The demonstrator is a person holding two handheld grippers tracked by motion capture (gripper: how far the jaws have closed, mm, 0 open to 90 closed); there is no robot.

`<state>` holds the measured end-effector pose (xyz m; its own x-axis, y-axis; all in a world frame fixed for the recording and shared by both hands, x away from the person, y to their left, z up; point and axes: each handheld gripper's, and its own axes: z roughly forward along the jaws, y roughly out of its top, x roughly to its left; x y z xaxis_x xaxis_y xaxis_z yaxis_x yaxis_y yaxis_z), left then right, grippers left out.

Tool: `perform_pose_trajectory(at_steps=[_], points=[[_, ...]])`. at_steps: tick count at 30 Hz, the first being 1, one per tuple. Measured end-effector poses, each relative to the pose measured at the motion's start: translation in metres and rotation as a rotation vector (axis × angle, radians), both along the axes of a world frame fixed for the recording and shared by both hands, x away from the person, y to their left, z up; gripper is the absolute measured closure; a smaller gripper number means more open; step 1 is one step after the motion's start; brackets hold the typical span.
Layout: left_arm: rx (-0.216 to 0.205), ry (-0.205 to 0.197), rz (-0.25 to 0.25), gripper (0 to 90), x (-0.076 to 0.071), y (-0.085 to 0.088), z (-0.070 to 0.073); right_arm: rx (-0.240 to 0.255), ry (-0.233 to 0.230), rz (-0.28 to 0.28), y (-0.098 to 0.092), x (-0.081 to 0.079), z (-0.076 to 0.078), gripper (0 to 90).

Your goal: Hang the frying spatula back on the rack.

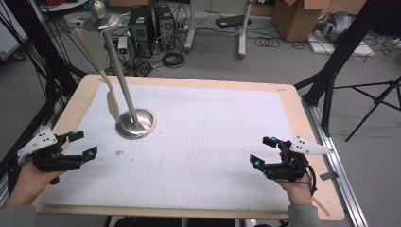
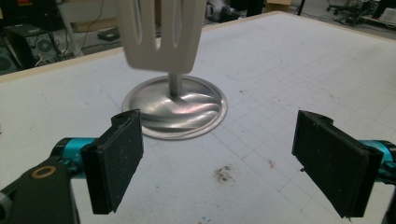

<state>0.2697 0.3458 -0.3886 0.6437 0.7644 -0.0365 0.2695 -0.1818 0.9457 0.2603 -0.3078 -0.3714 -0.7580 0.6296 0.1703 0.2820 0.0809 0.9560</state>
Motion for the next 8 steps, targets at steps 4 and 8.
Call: perform_pose_trajectory(at_steps=[4, 8], points=[[-0.030, -0.005, 0.017, 17.1, -0.0002, 0.0029, -0.0007, 0.002, 0.008, -0.034, -0.0072, 0.0004, -0.0066, 10.9], [-0.023, -0.001, 0.015, 17.1, 0.0005, 0.0011, -0.0019, 0.003, 0.014, -0.039, -0.0074, 0.0007, -0.0082, 10.9]])
